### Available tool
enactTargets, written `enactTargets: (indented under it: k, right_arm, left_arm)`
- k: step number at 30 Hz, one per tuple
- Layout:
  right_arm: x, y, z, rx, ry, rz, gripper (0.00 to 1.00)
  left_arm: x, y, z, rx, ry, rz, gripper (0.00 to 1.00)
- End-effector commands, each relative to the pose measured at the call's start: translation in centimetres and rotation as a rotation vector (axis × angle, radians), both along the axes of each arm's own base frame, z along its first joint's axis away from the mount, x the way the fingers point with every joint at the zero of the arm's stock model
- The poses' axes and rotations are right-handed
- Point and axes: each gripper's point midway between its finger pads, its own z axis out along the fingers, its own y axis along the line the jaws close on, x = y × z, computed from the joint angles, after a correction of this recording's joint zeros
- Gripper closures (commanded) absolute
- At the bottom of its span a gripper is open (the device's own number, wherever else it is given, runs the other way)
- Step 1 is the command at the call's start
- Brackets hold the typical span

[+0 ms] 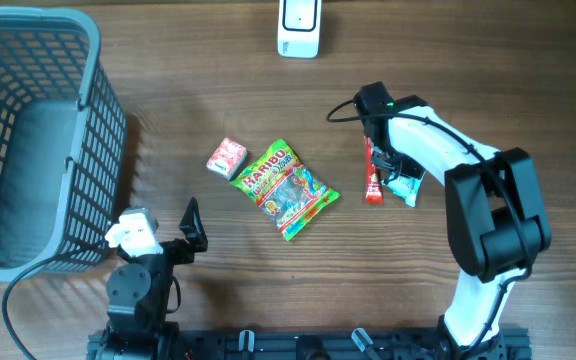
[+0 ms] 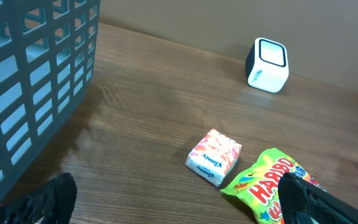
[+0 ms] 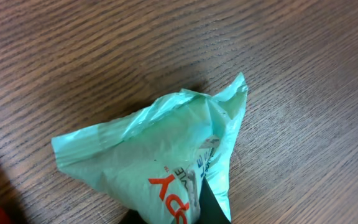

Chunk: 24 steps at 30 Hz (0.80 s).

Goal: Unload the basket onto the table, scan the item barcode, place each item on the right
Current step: 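Hold the wipes pack up to the scanner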

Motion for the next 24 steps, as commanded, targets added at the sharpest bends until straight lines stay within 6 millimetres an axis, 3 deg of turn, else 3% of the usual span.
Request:
enactTargets:
  k: [1,2,3,4,5,6,7,8,11,14,17,18,20,21,24]
  right_arm:
    - [-2.1,3.7,-3.7,0.284,0.135,-0.045,0.96]
    - [-1.5,6.1,-2.9,0.421,0.153,0.036,0.96]
    - [-0.5,9.6,-0.7,0.611,0.148,0.166,0.96]
    - [1.0,15.2,5.4,0.926,0.075,0.367,0.95]
    - [1.3,18.5,10.4,1.134,0.001,0.541,0.95]
    - [1.0,21.1,15.6,1.326,-0.092,0.752,0.95]
    - [-1.0,23.0,22.2,1.551,-0.256,1.106,0.95]
    - [-3.2,23.2,26.3,1.658,-0.421,1.394,0.95]
    - [-5.6,23.1,28.7,1.678,-0.666,1.718,0.96]
    - [-6.3,23.3,28.9,1.731,-0.697,1.746,0.95]
    - [-5.3,23.7,29.5,1.807,-0.558,1.607,0.95]
    - [-4.2,24.1,29.1,1.769,-0.506,1.532,0.96]
    - [3.0,24.5,25.6,1.385,-0.567,1.269,0.95]
    - [6.1,24.0,25.4,1.199,-0.685,1.254,0.95]
    - [11.1,23.0,28.2,0.927,-0.959,1.279,0.96]
  left_arm:
    - [0.0,0.0,-0.1,-0.010,-0.001,0.005,0.00]
    - [0.0,0.0,-0.1,-0.010,-0.001,0.005,0.00]
    - [0.0,0.0,-0.1,-0.010,-0.001,0.005,0.00]
    - [0.0,0.0,-0.1,-0.010,-0.001,0.005,0.00]
    - [0.0,0.0,-0.1,-0.010,-0.001,0.005,0.00]
    - [0.0,0.0,-0.1,-0.010,-0.001,0.005,0.00]
    - [0.0,0.0,-0.1,-0.010,-0.001,0.005,0.00]
    - [0.0,0.0,-0.1,-0.010,-0.001,0.005,0.00]
    - [0.0,0.0,-0.1,-0.010,-0.001,0.005,0.00]
    - [0.0,0.0,-0.1,-0.010,-0.001,0.005,0.00]
    - [0.0,0.0,-0.1,-0.010,-0.001,0.005,0.00]
    - [0.0,0.0,-0.1,-0.010,-0.001,0.005,0.00]
    - [0.0,0.0,-0.1,-0.010,-0.001,0.005,0.00]
    - [0.0,0.0,-0.1,-0.010,-0.001,0.005,0.00]
    - [0.0,0.0,-0.1,-0.010,-0.001,0.005,0.00]
